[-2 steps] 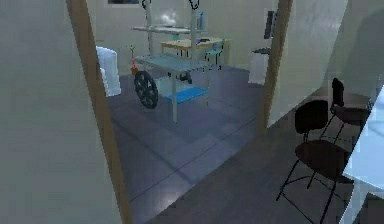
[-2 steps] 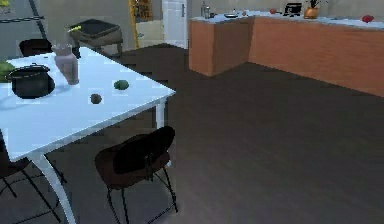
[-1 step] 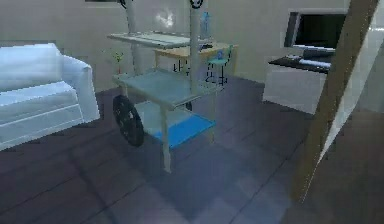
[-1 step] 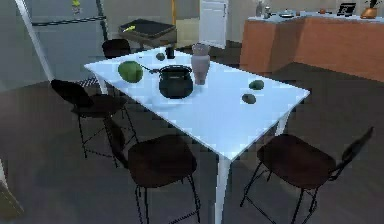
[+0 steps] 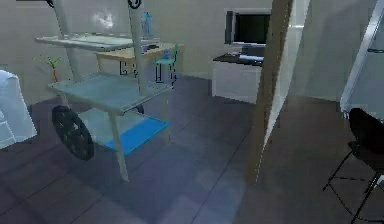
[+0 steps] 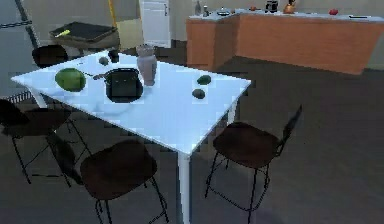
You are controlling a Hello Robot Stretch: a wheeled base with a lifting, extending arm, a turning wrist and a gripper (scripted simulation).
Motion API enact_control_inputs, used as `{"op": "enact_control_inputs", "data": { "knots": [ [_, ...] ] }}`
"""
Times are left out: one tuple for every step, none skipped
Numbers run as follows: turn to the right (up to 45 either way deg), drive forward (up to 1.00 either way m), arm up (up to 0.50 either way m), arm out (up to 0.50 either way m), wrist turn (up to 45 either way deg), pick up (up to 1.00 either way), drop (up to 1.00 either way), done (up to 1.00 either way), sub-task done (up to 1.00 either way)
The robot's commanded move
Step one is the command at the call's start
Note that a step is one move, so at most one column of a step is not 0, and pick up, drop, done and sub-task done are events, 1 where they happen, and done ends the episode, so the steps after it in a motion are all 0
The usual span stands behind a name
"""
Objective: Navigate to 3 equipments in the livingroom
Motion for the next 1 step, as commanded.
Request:
{"op": "enact_control_inputs", "data": {
  "knots": [
    [0.0, 1.00, 0.00, 0.00, 0.0, 0.00, 0.00, 0.00, 0.00]
  ]
}}
